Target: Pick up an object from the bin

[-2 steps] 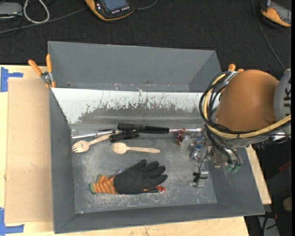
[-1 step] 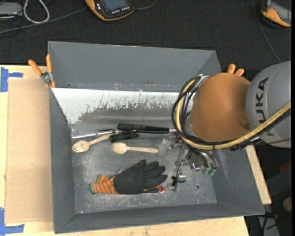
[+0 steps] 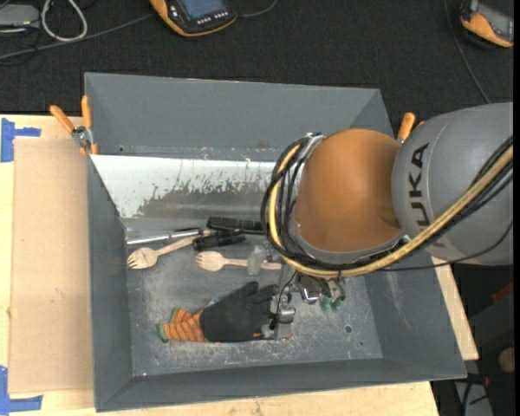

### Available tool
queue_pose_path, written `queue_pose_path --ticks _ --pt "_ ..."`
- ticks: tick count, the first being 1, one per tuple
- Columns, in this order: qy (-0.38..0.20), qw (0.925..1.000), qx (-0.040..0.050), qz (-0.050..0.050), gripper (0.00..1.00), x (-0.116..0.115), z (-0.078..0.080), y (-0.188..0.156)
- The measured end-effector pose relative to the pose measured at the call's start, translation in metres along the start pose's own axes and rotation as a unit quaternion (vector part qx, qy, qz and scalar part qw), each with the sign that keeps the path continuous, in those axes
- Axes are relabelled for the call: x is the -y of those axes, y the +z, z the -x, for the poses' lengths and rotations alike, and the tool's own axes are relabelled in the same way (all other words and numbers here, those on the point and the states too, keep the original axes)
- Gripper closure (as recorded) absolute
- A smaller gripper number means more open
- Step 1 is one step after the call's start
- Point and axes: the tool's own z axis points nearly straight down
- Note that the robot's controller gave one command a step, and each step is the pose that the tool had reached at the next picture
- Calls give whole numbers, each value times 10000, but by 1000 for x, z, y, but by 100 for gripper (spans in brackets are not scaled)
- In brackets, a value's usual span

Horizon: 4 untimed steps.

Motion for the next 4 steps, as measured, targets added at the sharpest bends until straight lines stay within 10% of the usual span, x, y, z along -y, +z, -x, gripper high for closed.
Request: queue_pose_path --ticks 1,2,4 --pt "-62 10000 12 -1 0 -21 1 68" --pt "-959 9954 37 -3 100 -42 9 114" --pt "-904 9959 6 -5 100 -39 9 58"
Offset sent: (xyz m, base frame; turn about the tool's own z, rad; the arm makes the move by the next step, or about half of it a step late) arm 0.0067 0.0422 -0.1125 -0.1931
